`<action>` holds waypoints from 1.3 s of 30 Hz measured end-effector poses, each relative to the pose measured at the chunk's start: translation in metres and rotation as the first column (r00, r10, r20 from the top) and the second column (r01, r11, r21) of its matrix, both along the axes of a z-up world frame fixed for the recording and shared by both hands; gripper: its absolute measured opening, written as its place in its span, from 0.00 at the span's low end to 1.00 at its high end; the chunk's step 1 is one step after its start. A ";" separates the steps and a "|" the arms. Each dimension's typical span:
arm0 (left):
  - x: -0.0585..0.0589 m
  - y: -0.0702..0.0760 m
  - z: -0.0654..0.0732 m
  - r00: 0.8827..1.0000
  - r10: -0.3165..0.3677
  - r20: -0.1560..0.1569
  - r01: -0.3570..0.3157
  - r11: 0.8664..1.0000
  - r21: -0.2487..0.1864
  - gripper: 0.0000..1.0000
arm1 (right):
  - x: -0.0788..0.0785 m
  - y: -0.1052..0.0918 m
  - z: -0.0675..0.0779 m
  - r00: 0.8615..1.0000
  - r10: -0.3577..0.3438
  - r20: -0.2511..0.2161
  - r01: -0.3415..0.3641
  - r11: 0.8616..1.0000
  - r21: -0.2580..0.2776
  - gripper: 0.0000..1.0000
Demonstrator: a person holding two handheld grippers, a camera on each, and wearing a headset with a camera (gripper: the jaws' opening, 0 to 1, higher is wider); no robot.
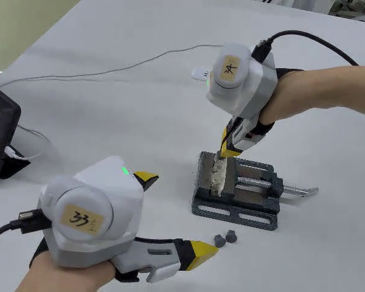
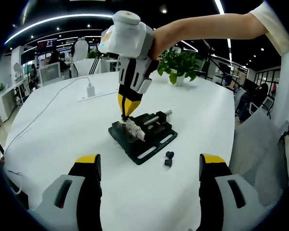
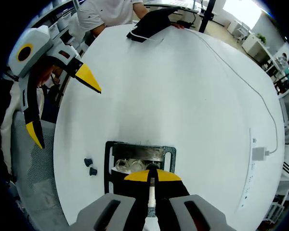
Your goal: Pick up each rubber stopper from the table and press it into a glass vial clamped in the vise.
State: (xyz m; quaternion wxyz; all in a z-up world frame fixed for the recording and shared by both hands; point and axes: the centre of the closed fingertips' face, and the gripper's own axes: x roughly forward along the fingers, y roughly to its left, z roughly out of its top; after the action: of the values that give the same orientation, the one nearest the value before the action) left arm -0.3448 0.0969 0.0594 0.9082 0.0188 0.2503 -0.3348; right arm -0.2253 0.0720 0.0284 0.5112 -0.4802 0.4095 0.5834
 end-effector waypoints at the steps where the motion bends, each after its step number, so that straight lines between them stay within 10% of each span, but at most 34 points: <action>1: 0.000 0.000 0.000 1.000 -0.001 0.000 0.001 1.000 0.002 0.82 | 0.000 0.000 0.000 1.000 -0.003 -0.001 0.003 1.000 0.002 0.00; 14: -0.001 0.003 -0.004 1.000 0.000 -0.003 0.000 1.000 0.006 0.82 | 0.003 -0.001 0.000 1.000 -0.008 0.017 0.008 0.999 0.054 0.01; 18: -0.001 0.003 -0.004 1.000 0.000 -0.004 0.000 1.000 0.006 0.82 | 0.003 -0.005 0.001 1.000 -0.024 0.004 0.024 0.997 0.071 0.16; 28: 0.000 0.004 -0.007 1.000 -0.009 -0.005 0.009 1.000 0.012 0.82 | -0.015 -0.016 0.006 0.999 -0.046 -0.013 0.048 0.989 0.142 0.38; 39: -0.001 0.005 -0.005 0.999 -0.037 0.009 0.036 0.999 0.034 0.82 | -0.048 -0.036 0.022 0.997 -0.077 -0.022 0.080 0.975 0.208 0.37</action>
State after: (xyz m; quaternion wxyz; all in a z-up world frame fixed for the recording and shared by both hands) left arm -0.3461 0.1018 0.0547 0.9027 0.0406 0.2512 -0.3469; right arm -0.2735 0.0359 0.0505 0.5788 -0.4034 0.3681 0.6056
